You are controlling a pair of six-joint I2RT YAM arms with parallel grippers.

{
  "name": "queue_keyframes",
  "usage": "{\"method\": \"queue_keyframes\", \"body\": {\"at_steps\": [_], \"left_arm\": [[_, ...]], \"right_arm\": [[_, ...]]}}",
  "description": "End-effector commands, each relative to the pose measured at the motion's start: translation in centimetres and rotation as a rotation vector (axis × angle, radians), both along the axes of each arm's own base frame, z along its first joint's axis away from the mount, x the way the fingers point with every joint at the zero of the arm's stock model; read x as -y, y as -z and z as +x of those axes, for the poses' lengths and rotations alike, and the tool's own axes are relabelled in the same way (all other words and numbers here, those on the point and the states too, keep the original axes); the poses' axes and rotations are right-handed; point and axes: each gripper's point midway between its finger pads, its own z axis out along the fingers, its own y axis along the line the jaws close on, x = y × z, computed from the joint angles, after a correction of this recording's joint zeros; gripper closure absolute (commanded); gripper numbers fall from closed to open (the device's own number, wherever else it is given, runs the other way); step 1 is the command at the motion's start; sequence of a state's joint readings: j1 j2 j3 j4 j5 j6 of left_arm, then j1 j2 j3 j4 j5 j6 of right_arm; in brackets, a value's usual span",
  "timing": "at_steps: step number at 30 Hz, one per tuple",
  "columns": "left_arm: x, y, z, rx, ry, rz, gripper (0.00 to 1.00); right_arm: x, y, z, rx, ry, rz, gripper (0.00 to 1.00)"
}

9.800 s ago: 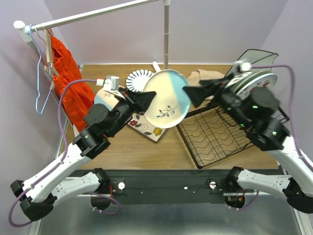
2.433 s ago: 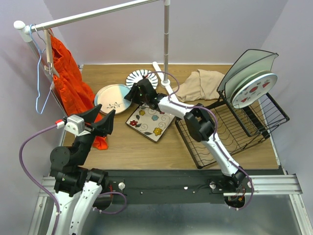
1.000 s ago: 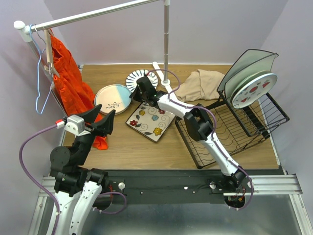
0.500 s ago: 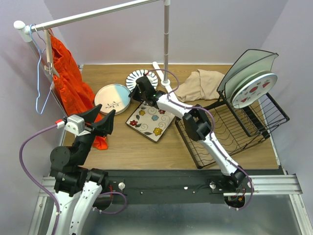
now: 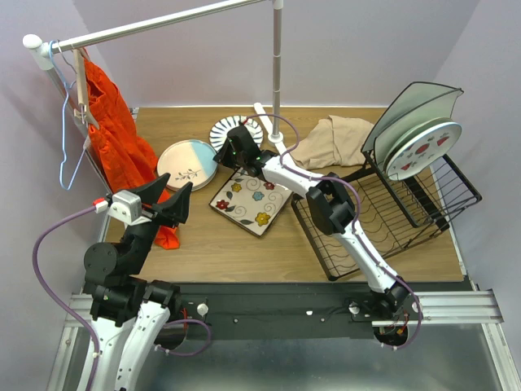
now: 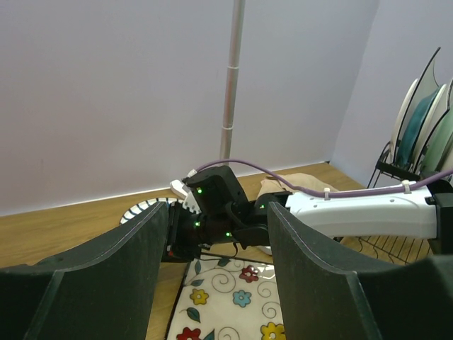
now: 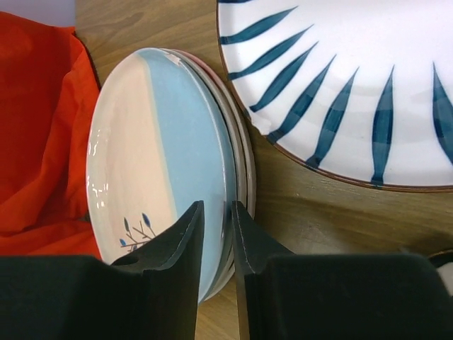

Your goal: Unload the plates from the dish rack

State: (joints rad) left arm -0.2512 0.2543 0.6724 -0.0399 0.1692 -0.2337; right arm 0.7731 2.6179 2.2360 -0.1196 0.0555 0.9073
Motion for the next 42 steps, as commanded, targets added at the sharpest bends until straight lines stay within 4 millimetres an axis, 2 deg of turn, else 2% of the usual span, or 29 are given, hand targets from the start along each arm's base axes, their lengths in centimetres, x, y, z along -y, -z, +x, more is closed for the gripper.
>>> {"method": "queue_keyframes", "body": {"at_steps": [1, 10, 22, 30, 36, 42], "left_arm": [[0.4, 0.0, -0.2, 0.005, 0.022, 0.001, 0.33], [0.2, 0.0, -0.2, 0.005, 0.015, -0.002, 0.33], [0.5, 0.3, 0.1, -0.005, 0.026, 0.005, 0.33], [0.4, 0.2, 0.1, -0.003, 0.023, 0.006, 0.33], [0.5, 0.2, 0.0, -0.002, 0.026, 0.006, 0.33], [0.4, 0.2, 0.0, -0.004, 0.022, 0.003, 0.33]], "right_arm": [[-0.1, -3.8, -0.2, 0.05, 0.005, 0.032, 0.73], [-0.5, -1.5, -0.5, 0.009, -0.001, 0.031, 0.77], [-0.9, -0.6, 0.0, 0.011, 0.004, 0.034, 0.78], [-1.3, 0.8, 0.0, -0.012, -0.001, 0.039, 0.82], [-1.3, 0.4, 0.3, 0.005, -0.004, 0.035, 0.83], [-1.9, -2.1, 0.3, 0.054, -0.046, 0.051, 0.83]]}}
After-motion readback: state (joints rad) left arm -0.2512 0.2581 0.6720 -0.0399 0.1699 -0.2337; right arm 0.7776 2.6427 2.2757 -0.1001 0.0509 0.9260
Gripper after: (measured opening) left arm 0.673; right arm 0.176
